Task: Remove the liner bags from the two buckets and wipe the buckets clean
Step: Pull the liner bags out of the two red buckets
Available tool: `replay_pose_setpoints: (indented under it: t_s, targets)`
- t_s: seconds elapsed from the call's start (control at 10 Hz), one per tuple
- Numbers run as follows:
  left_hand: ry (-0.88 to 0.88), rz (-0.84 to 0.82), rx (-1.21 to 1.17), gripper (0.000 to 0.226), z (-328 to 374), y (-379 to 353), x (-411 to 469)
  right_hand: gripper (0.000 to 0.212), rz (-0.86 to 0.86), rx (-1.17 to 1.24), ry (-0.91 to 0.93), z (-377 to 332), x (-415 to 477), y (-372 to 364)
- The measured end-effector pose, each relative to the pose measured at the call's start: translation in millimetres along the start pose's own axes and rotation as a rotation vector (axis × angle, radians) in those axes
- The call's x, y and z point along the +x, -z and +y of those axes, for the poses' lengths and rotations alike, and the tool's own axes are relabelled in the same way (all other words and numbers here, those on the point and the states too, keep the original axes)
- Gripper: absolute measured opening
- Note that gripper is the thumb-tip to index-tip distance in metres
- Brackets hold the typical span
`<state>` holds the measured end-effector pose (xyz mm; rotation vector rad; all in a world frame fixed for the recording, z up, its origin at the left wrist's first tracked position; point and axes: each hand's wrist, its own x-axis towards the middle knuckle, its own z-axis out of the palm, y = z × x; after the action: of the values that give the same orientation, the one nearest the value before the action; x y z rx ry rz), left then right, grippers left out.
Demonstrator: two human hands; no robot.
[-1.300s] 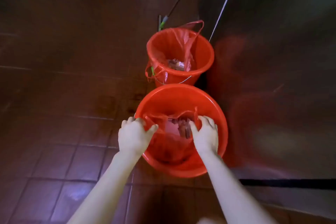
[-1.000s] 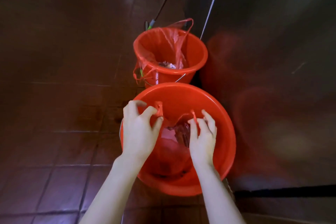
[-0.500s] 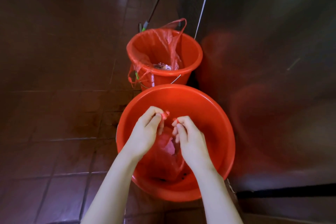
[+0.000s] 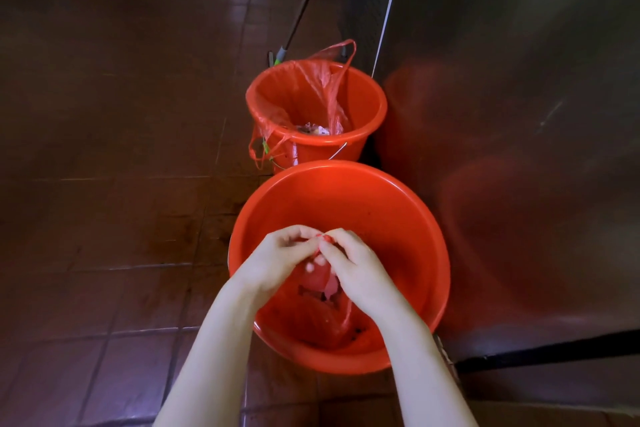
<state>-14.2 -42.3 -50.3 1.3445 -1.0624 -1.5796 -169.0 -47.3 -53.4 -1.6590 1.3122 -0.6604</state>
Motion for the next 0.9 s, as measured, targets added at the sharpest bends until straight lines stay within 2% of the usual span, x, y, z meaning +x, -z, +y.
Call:
replay_pose_setpoints:
  t_s: [0.1,0.4,0.5,0.6,0.7,0.8,0.9]
  targets:
    - [0.066,-0.051,-0.116,0.026,3,-1,-1,0.022,0.085,0.025,0.005,-4,1,-4]
    - [0.14,-0.127,-0.1,0.01,6,-11,-8,0.02,0.097,0.051,0.015,-3,-2,-6]
    - [0.137,-0.133,-0.059,0.012,3,-14,-8,0.025,0.148,0.041,-0.003,3,2,-7]
    - [0.105,-0.126,0.082,0.02,0,-17,-10,0.03,0.214,0.046,-0.012,10,4,-10]
    - [-0.013,-0.098,0.269,0.031,-2,-19,-13,0.031,0.244,0.029,-0.009,16,6,-10]
    - [-0.109,-0.071,0.412,0.026,0,-22,-13,0.033,0.237,-0.011,-0.028,21,9,-10]
    - [-0.135,-0.139,0.564,0.023,1,-20,-17,0.027,0.217,-0.053,-0.054,23,9,-9]
